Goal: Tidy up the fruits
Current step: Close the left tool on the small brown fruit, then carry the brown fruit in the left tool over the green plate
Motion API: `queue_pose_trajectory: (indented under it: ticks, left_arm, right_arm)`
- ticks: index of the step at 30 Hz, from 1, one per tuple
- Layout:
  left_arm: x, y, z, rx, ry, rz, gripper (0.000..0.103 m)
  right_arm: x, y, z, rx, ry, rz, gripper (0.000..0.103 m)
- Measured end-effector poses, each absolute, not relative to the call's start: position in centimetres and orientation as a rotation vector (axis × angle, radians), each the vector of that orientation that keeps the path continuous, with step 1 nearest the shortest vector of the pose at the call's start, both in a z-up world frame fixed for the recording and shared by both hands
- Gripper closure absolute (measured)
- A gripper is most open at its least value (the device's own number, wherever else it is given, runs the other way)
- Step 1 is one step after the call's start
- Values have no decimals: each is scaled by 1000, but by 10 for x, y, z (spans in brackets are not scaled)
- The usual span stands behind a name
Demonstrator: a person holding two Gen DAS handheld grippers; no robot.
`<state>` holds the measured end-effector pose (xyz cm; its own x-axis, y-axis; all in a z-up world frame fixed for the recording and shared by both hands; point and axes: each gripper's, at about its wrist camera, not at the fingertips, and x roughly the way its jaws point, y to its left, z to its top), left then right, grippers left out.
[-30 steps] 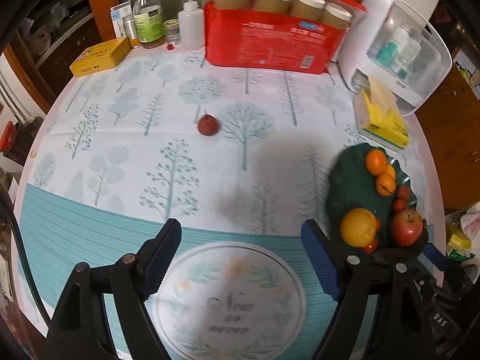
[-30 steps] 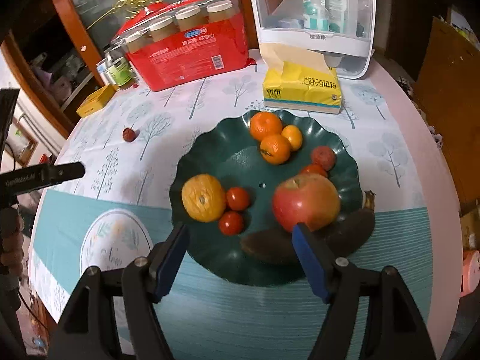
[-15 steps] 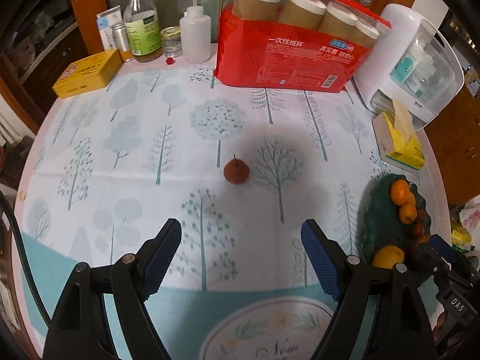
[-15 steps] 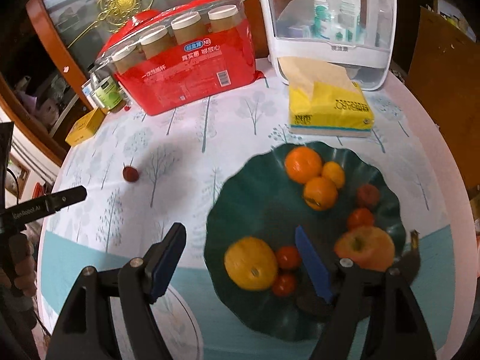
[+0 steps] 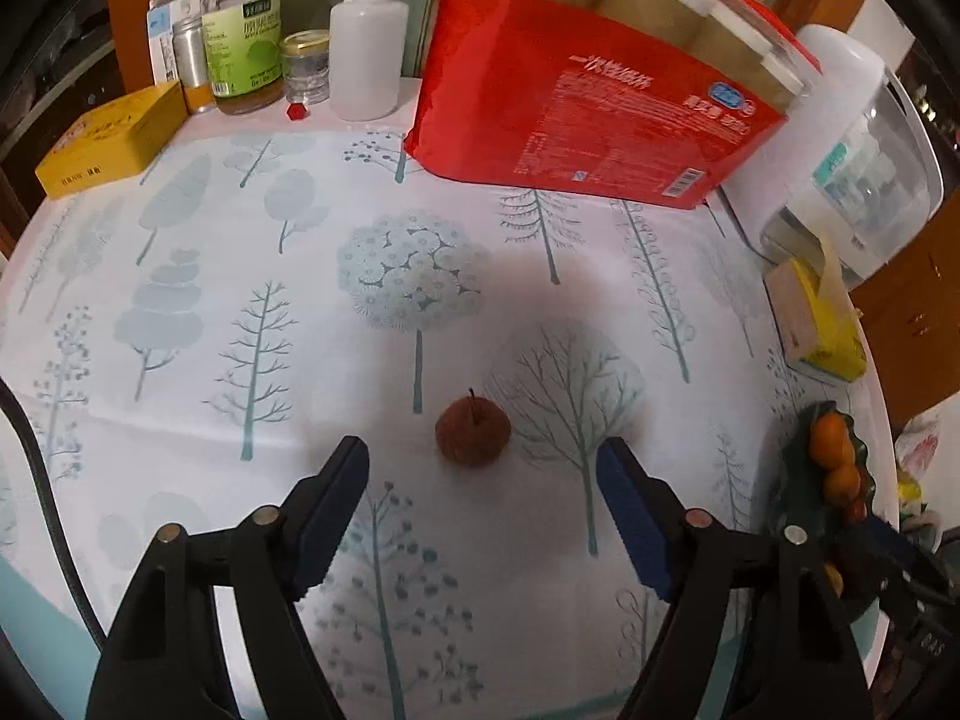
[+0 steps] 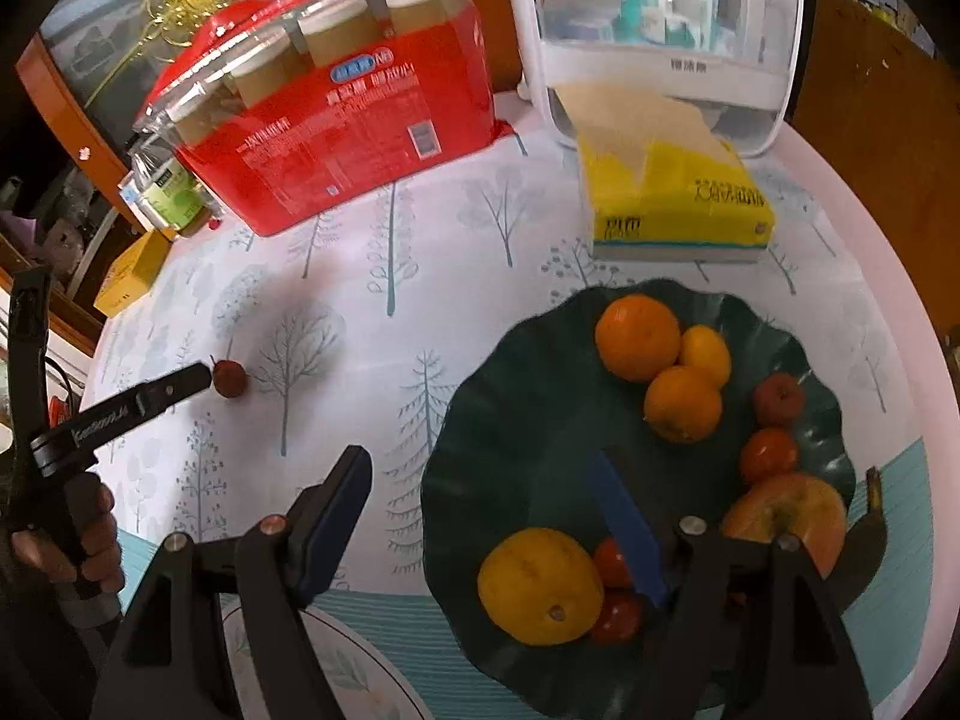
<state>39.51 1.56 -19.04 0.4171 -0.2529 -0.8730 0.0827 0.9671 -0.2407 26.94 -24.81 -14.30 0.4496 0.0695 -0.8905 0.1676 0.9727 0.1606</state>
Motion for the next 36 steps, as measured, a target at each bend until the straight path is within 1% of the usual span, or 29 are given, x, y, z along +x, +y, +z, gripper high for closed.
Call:
queue_pose_trajectory:
  ticks: [7, 11, 13, 14, 16, 26, 36]
  left_arm:
    - [403, 20, -219, -211, 1111, -242, 50]
    - [404, 20, -223, -197, 1073, -263, 58]
    - [405, 19, -224, -195, 1060, -277, 65]
    - [405, 18, -225, -192, 1057, -278, 65]
    - [406, 17, -226, -183, 1050, -285, 72]
    - [398, 8, -216, -180, 1025, -318, 72]
    - [352, -26, -192, -181, 1015, -413, 72]
  right_arm:
    - [269, -242, -164, 260, 1157, -71, 27]
    - [270, -242, -171, 250, 1174, -82, 27]
    - [270, -243, -173, 251, 1177, -88, 27]
    - [269, -243, -173, 248, 1180, -89, 27]
    - [269, -244, -174, 241, 1184, -94, 27]
    - [262, -253, -170, 245, 1183, -115, 27]
    - [235, -261, -159, 257, 1166, -124, 27]
